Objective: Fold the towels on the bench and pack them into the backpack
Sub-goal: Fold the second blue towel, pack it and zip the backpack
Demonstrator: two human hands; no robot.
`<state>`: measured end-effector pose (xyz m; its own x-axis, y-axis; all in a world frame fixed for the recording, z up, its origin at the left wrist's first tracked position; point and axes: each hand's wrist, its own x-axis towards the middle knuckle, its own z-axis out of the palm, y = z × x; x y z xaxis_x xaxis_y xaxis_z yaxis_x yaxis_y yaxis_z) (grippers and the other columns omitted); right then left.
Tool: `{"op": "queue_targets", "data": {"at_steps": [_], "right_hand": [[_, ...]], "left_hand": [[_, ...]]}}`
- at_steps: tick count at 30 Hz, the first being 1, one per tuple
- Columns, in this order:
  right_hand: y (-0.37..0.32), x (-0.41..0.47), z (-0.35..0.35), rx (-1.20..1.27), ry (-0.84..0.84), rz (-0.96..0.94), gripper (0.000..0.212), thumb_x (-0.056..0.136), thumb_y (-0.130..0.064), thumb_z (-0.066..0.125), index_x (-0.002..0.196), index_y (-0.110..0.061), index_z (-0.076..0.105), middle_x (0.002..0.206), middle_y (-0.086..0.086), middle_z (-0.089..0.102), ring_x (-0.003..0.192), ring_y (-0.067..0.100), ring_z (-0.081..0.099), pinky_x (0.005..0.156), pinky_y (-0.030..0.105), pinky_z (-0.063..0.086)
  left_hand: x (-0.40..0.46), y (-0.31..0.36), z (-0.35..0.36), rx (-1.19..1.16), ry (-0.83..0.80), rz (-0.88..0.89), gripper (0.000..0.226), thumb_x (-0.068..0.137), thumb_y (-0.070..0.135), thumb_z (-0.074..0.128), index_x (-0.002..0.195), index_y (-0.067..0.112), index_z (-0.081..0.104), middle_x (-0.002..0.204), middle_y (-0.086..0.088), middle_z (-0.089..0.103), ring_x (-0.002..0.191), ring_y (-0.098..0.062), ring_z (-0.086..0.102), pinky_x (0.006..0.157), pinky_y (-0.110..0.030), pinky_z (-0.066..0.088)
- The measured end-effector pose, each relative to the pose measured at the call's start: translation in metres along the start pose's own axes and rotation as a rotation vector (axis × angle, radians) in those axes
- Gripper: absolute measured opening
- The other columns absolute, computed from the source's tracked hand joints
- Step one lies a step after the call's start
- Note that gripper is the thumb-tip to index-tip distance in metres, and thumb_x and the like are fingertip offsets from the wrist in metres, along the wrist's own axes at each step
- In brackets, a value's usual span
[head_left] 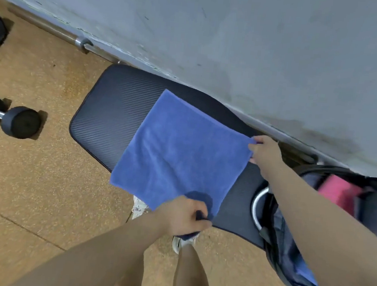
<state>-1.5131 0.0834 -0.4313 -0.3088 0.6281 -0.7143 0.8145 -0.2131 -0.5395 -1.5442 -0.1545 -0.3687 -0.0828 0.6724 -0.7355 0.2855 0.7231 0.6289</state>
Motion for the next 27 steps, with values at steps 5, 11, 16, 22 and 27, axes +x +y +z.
{"op": "queue_targets", "data": {"at_steps": [5, 11, 16, 22, 27], "right_hand": [[0.027, 0.015, 0.007, -0.023, 0.109, 0.009, 0.021, 0.086, -0.011, 0.047, 0.065, -0.016, 0.048, 0.077, 0.007, 0.054, 0.079, 0.028, 0.054, 0.072, 0.038, 0.045], [0.028, 0.025, 0.012, -0.117, 0.205, -0.014, 0.016, 0.088, -0.022, 0.053, 0.08, -0.009, 0.054, 0.071, 0.0, 0.051, 0.073, 0.019, 0.048, 0.068, 0.028, 0.038], [0.027, 0.024, 0.026, -0.129, 0.381, -0.053, 0.014, 0.09, -0.013, 0.052, 0.077, -0.01, 0.056, 0.109, 0.014, 0.058, 0.071, 0.014, 0.047, 0.064, 0.023, 0.035], [0.014, 0.02, 0.036, -0.26, 0.382, 0.06, 0.012, 0.09, -0.006, 0.044, 0.096, -0.003, 0.054, 0.108, 0.016, 0.057, 0.084, 0.026, 0.051, 0.069, 0.035, 0.042], [-0.011, 0.024, 0.027, -0.2, 0.41, 0.047, 0.009, 0.087, -0.005, 0.046, 0.094, -0.008, 0.052, 0.103, 0.015, 0.06, 0.089, 0.03, 0.055, 0.075, 0.038, 0.045]], "left_hand": [[0.053, -0.033, -0.026, 0.277, 0.237, -0.048, 0.023, 0.096, 0.027, 0.04, 0.095, 0.013, 0.058, 0.093, -0.008, 0.065, 0.093, -0.029, 0.058, 0.075, -0.038, 0.047], [0.117, -0.05, -0.124, 0.42, 0.7, -0.08, 0.043, 0.092, 0.001, 0.035, 0.131, 0.017, 0.046, 0.138, -0.004, 0.043, 0.117, -0.031, 0.04, 0.089, -0.038, 0.036], [0.144, -0.065, -0.17, 0.645, 0.669, -0.118, 0.047, 0.09, 0.002, 0.042, 0.134, 0.017, 0.043, 0.149, -0.007, 0.027, 0.131, -0.033, 0.026, 0.101, -0.044, 0.027], [0.149, -0.071, -0.208, 0.663, 0.58, -0.119, 0.025, 0.09, 0.023, 0.055, 0.107, 0.004, 0.055, 0.126, -0.015, 0.043, 0.117, -0.034, 0.037, 0.093, -0.043, 0.031], [0.145, -0.071, -0.249, 0.447, 0.455, -0.14, 0.024, 0.086, 0.03, 0.06, 0.084, 0.01, 0.048, 0.091, -0.018, 0.059, 0.081, -0.031, 0.052, 0.067, -0.034, 0.039]]}}
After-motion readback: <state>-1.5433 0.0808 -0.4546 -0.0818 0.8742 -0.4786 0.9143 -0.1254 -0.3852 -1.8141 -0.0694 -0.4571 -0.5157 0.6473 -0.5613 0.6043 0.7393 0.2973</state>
